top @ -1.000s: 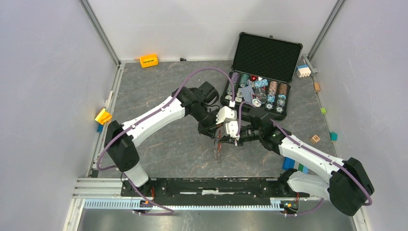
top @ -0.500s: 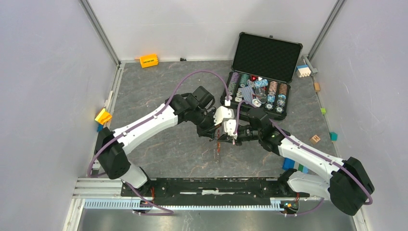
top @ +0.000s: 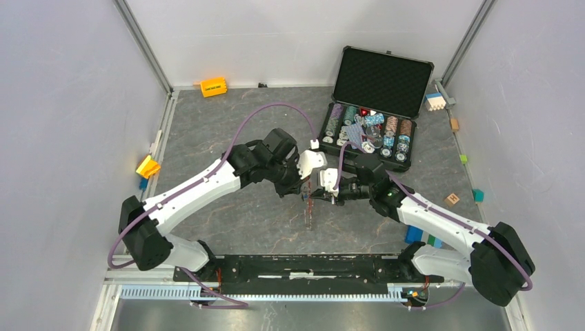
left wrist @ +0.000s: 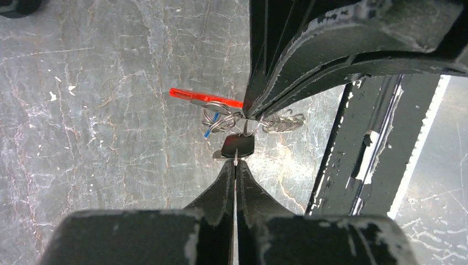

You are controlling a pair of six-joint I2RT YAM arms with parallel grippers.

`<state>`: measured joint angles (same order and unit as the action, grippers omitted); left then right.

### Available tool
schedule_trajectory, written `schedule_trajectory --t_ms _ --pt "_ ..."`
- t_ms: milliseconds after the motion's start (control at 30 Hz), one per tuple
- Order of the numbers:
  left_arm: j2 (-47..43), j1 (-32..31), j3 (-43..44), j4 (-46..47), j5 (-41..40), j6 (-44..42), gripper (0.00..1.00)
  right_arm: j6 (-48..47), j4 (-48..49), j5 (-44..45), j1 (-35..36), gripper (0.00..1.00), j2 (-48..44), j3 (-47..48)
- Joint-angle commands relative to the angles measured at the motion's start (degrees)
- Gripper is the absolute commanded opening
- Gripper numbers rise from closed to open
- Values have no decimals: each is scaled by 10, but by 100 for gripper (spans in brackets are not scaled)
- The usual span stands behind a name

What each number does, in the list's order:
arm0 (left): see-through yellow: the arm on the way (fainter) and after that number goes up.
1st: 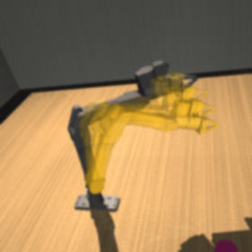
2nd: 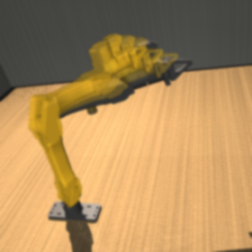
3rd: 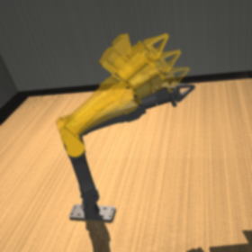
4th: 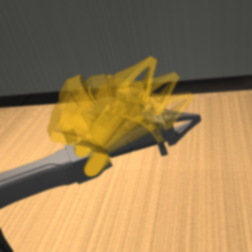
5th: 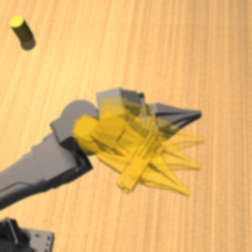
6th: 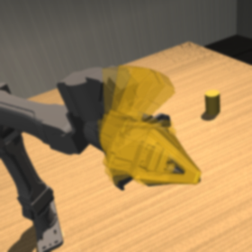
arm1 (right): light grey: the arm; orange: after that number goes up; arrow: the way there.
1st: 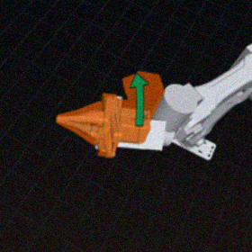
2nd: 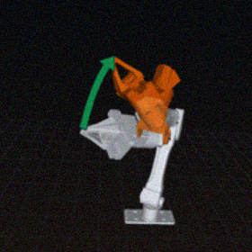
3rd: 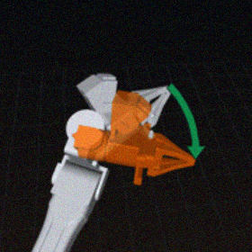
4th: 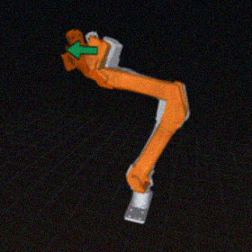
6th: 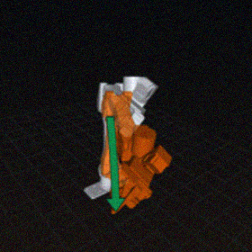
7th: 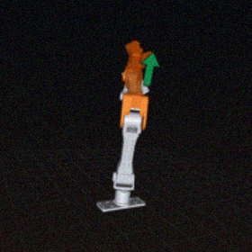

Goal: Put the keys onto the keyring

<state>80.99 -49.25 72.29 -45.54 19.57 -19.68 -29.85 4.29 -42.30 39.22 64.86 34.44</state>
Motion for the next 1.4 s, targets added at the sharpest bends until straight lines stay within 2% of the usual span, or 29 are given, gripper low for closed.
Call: schedule_trajectory --t_ms 0,333,533,700,867,1200,1367 --pt "-36 -18 -13 9 7 -5 2 52 36 37 -12 0 8 22" --pt "-52 -17 -44 35 36 26 2 107 61 64 -23 0 -4 26" --pt "-76 -13 -47 52 -16 54 2 139 73 97 -35 0 -8 29" --pt "-100 -5 -58 50 -38 33 2 139 73 110 -48 0 -11 25" --pt "-103 -1 -68 47 -8 18 2 138 71 113 -51 0 -12 26" --pt "-72 8 -84 181 13 106 2 160 86 82 -52 0 -25 22" --pt "-47 62 -88 239 103 181 2 166 93 64 -53 0 -35 14"
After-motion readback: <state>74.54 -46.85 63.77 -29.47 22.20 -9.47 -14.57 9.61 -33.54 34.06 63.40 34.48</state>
